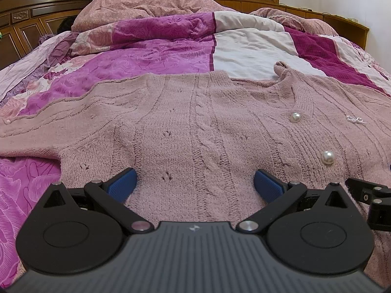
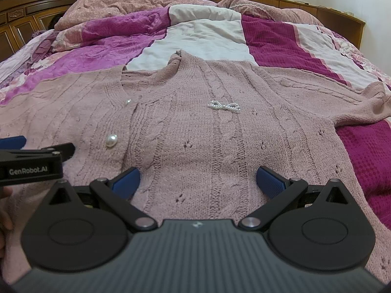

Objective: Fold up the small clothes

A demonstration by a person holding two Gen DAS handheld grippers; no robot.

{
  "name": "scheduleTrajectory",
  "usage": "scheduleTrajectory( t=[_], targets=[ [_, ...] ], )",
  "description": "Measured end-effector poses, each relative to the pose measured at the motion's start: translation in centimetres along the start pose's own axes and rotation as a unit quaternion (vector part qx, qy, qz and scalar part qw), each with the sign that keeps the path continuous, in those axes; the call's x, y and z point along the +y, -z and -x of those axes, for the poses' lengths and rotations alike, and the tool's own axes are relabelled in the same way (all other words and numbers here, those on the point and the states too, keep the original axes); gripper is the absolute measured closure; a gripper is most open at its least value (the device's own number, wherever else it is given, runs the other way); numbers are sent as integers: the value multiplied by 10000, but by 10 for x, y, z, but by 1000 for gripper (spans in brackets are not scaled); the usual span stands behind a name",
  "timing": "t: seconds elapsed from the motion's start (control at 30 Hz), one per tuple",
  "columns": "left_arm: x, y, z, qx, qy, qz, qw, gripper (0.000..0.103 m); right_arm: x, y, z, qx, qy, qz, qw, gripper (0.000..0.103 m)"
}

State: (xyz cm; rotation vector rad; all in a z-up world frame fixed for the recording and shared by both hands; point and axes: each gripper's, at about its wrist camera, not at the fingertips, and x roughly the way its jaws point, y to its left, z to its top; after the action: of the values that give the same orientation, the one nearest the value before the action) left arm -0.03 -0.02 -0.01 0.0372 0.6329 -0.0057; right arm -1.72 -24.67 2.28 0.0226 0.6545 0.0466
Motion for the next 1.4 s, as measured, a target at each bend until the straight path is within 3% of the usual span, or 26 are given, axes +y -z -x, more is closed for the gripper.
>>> scheduleTrajectory(
  t=[1.4],
  targets=[
    [4, -2, 0, 33, 18, 13, 10000, 0, -1, 0, 0, -18, 1, -87, 10000, 0]
  ],
)
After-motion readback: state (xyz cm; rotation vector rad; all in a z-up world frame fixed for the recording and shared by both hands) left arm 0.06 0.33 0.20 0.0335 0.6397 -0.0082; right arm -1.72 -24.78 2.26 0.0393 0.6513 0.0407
